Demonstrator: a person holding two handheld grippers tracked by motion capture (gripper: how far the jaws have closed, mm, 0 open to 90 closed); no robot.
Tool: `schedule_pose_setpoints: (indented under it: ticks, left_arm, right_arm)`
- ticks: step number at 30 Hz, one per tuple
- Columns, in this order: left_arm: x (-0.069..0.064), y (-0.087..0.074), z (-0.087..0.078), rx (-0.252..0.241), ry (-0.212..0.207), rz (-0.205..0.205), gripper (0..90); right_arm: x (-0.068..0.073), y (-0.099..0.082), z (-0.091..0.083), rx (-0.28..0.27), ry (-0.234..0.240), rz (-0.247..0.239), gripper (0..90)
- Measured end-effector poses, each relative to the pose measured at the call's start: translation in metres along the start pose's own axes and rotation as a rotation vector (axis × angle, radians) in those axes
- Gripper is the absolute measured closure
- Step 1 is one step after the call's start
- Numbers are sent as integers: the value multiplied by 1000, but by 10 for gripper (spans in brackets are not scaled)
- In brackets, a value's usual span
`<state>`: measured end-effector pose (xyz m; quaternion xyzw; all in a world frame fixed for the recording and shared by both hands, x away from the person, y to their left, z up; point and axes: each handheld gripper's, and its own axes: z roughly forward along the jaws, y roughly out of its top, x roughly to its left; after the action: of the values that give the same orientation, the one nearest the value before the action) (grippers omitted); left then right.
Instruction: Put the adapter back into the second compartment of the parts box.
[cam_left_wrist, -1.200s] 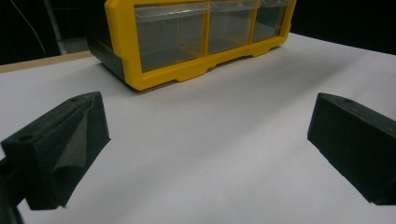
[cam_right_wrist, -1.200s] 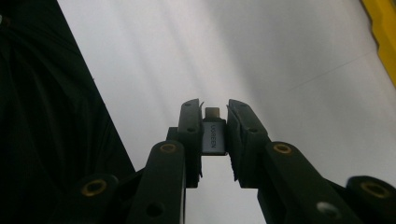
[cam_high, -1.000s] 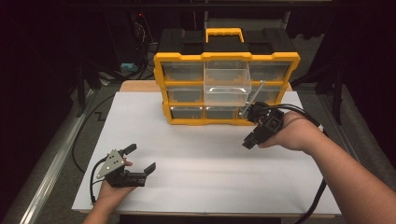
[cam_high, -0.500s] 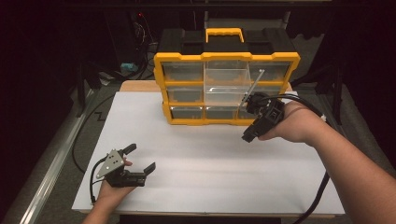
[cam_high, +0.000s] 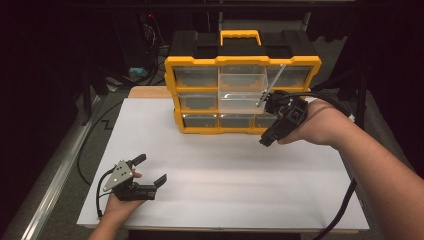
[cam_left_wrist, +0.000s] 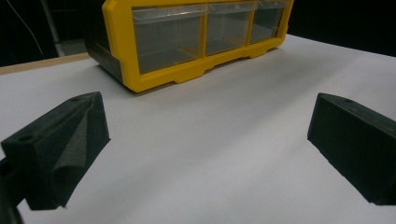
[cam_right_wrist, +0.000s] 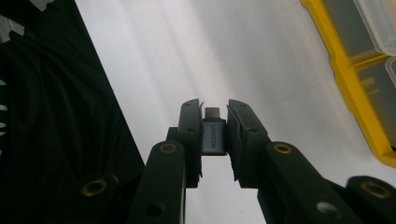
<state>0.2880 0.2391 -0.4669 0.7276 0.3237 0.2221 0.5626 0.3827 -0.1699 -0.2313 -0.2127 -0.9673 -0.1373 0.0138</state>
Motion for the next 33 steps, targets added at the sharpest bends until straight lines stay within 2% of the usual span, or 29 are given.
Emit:
schedule_pose_setpoints:
  ticks: [16, 28, 33]
  left_arm:
    - [-1, 0, 0, 2, -1, 2, 3]
    - [-2, 0, 0, 9, -5, 12, 3]
    - [-2, -1, -1, 14, -8, 12, 3]
  right_arm:
    - [0, 12, -18, 7, -8, -9, 774]
    - [1, 22, -32, -16, 3, -16, 774]
    - [1, 25, -38, -10, -5, -17, 774]
